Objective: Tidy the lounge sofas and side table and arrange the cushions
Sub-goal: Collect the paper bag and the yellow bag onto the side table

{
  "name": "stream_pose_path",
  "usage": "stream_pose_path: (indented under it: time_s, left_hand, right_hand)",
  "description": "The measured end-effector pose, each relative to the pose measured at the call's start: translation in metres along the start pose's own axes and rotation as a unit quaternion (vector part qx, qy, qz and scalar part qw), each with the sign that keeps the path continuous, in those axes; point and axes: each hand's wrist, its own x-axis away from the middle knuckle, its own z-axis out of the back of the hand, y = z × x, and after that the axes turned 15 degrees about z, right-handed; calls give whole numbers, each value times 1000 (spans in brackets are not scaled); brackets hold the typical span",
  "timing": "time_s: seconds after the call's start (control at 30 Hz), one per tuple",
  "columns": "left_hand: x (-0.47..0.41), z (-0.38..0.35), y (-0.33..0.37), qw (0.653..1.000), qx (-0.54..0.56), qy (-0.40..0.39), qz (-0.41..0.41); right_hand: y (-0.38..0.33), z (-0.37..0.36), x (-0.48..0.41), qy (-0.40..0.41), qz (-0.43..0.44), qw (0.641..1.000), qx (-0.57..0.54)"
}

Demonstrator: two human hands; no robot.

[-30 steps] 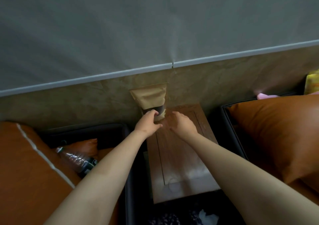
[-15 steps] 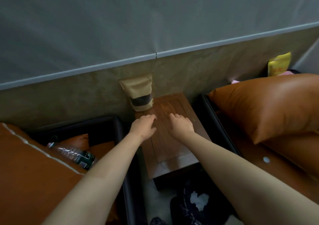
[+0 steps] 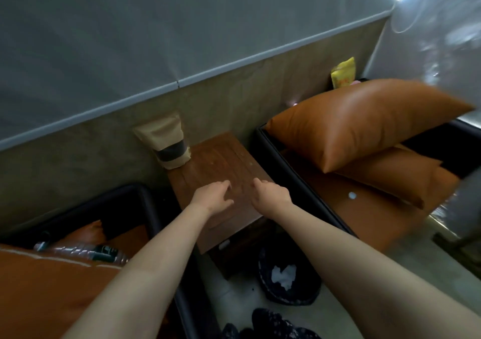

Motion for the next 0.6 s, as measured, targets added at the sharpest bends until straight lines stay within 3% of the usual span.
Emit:
stream_pose_path:
  time_s: [0.27, 0.6]
  left_hand:
    - [-6, 6, 99, 999, -25, -32, -32]
    - [18, -32, 336, 984, 2, -79, -162]
  right_hand:
    - [77, 20, 68, 42, -44, 997, -46]
    - [250, 36, 192, 40, -161, 983, -73]
